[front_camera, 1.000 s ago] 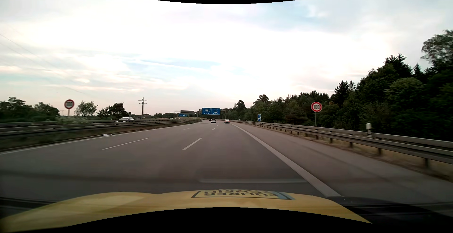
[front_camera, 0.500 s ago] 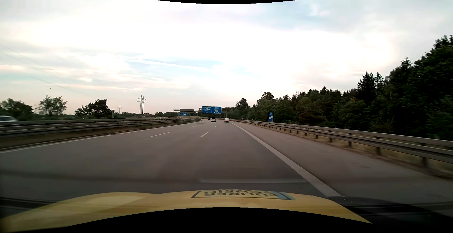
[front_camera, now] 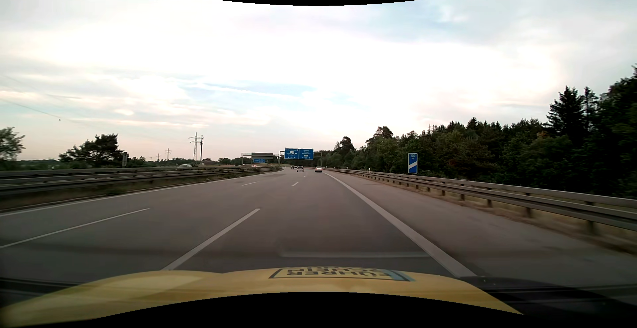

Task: Follow the waypoints while adhering to traffic rules and regulations

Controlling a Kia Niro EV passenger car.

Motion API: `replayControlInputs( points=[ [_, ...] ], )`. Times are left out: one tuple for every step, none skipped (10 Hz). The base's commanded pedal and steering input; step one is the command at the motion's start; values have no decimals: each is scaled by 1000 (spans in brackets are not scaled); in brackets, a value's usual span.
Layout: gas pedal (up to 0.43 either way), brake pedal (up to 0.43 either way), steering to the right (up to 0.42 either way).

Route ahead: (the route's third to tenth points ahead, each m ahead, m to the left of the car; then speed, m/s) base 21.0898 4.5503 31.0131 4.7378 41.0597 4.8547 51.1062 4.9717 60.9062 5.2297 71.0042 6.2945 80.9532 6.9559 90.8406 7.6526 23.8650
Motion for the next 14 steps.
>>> replayControlInputs(
  points=[
    [98,0,-5],
    [98,0,-5],
    [98,0,-5],
    [98,0,-5],
    [98,0,-5],
    [98,0,-6],
    [98,0,-7],
    [98,0,-8],
    [98,0,-8],
    [98,0,-8],
    [98,0,-8],
    [98,0,-8],
    [98,0,-7],
    [98,0,-7]
  ],
)
